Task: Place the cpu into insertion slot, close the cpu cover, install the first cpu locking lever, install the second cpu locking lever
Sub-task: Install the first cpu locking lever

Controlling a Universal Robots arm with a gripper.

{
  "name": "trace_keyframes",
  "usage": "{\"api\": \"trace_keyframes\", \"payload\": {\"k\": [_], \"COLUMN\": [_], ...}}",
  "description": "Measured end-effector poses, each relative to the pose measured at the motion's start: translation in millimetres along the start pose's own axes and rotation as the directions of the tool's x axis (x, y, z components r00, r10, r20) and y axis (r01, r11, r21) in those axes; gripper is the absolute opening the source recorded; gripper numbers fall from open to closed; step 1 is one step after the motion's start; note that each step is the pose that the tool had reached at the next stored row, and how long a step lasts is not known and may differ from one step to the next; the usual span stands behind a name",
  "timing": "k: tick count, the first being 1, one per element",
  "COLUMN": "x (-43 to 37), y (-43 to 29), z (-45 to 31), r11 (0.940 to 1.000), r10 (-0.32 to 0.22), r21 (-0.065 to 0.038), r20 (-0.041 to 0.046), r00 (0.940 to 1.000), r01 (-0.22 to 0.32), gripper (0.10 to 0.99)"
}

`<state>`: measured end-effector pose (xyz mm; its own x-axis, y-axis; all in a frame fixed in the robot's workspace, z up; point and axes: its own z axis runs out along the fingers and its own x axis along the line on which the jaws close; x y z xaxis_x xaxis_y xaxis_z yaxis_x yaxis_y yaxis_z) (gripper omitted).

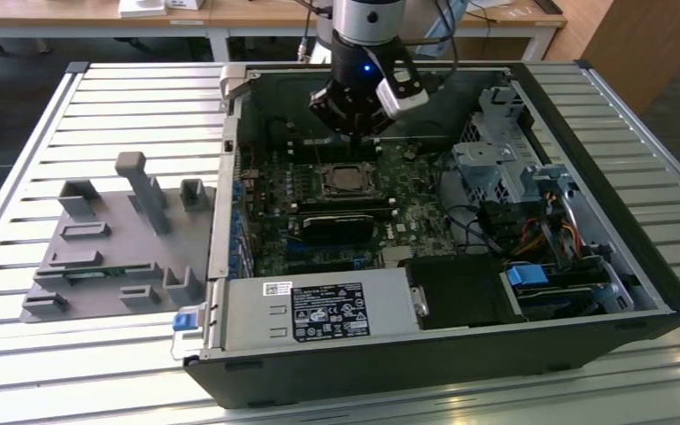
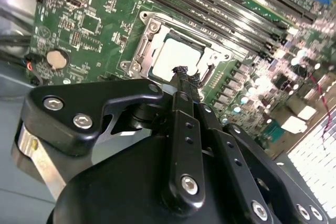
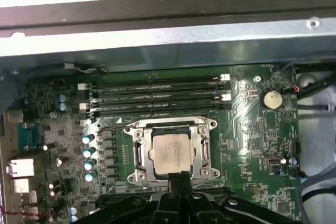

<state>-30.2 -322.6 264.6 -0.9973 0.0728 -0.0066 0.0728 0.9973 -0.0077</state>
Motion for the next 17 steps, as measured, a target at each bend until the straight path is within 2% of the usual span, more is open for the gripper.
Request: {"api": "trace_keyframes", "payload": {"k": [7,11,17], "x": [3.5,13.8,29.7], "y": [-1.3,-2.0,-3.2], "z": [0.2,0.4,0.5], "r11": [0.9989,0.9988,0.9988], "r10": [-0.046,-0.048,-0.048], "r21": [0.000,0.000,-0.001], "r20": [0.0004,0.0011,0.0103], "r00": [0.9989,0.9988,0.9988], "r01": [0.046,0.048,0.048], "gripper": [0.106,0.106,0.106]}}
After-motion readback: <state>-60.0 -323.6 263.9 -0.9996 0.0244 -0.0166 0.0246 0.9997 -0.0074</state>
